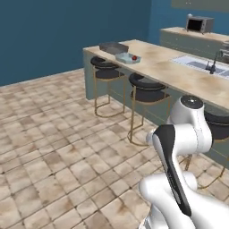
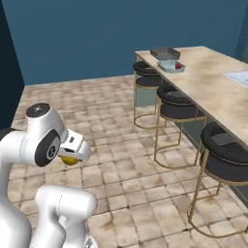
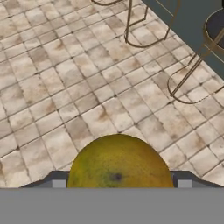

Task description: Place the cold items (bell pepper and orange) from the fridge in one tupperware on the dining counter. Place the warm items (kebab skewer and hot dog) in the stove area in another tupperware.

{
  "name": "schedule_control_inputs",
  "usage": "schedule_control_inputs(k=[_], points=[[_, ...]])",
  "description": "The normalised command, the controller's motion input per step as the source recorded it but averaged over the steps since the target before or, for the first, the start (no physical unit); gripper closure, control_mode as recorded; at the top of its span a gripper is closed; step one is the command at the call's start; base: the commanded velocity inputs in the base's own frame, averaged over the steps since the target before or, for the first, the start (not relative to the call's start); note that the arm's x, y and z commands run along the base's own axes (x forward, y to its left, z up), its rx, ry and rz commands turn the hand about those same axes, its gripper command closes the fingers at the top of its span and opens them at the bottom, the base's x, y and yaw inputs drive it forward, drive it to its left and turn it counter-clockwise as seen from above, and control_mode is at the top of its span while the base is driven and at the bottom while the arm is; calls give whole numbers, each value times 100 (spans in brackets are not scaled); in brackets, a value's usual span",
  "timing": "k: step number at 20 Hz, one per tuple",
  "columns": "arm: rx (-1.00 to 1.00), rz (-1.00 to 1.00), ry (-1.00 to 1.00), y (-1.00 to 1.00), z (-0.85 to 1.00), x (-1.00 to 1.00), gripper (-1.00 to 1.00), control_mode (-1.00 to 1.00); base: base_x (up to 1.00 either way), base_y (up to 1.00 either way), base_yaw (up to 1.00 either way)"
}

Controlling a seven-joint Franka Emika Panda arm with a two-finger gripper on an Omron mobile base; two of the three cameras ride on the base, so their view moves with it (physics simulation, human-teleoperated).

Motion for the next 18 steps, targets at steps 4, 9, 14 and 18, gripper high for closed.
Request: schedule_control_inputs(k=[4, 9, 14, 18], points=[[0, 0, 0, 0, 0, 0, 100, 100, 100, 64, -12], [0, 0, 0, 0, 0, 0, 100, 100, 100, 58, -14], [0, 0, 0, 0, 0, 0, 100, 100, 100, 68, -15], [0, 0, 0, 0, 0, 0, 100, 100, 100, 78, -16]])
